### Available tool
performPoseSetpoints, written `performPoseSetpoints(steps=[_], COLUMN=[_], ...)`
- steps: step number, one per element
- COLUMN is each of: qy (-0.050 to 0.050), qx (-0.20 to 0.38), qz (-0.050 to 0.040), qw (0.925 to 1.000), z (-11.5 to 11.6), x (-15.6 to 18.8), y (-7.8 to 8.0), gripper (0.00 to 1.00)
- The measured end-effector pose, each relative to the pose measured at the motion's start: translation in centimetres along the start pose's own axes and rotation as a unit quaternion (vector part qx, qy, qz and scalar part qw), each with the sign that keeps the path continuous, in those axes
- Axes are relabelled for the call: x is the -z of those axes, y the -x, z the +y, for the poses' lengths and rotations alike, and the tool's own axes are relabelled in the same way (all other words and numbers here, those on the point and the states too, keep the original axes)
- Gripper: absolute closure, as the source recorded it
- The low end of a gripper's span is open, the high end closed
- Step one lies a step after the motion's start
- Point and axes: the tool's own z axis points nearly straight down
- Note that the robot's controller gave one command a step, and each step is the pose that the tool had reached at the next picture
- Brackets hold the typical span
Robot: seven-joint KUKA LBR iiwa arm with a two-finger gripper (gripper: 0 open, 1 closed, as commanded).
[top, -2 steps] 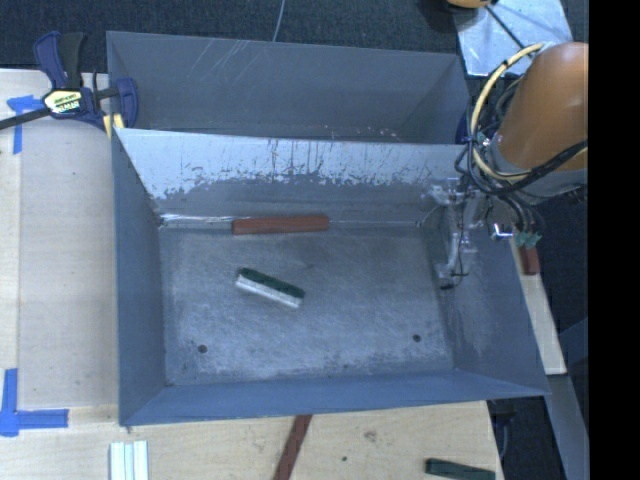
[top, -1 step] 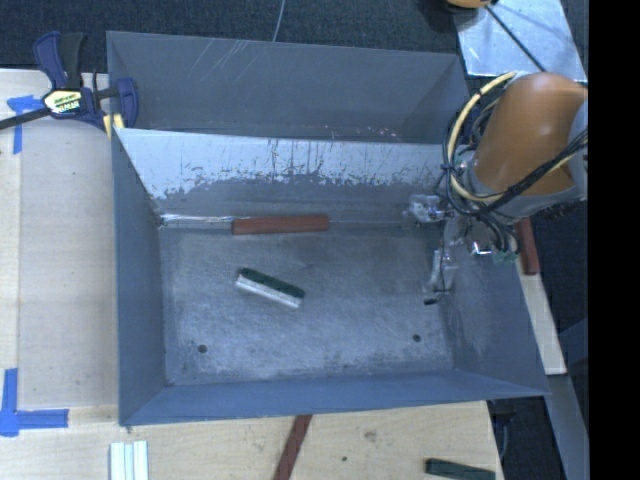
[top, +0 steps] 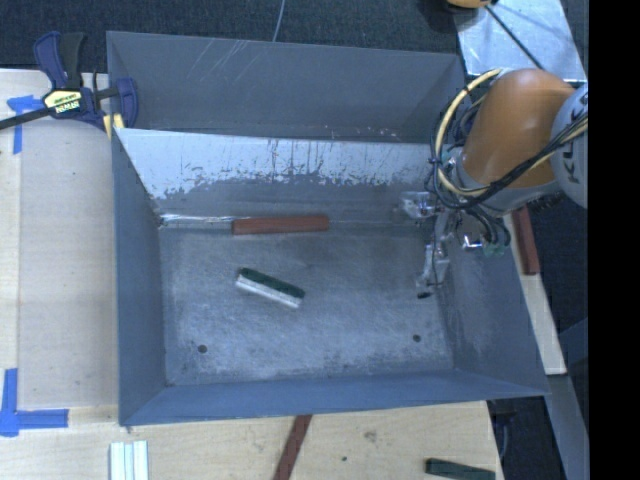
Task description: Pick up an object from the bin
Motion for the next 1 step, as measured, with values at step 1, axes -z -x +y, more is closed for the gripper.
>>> performPoseSetpoints(steps=[1], qy=[-0.001], qx=[0.054], qz=[-0.0045], qw=[0.9985], z=[-0.3], x=[-3.76], y=[0.09], gripper=[0.0])
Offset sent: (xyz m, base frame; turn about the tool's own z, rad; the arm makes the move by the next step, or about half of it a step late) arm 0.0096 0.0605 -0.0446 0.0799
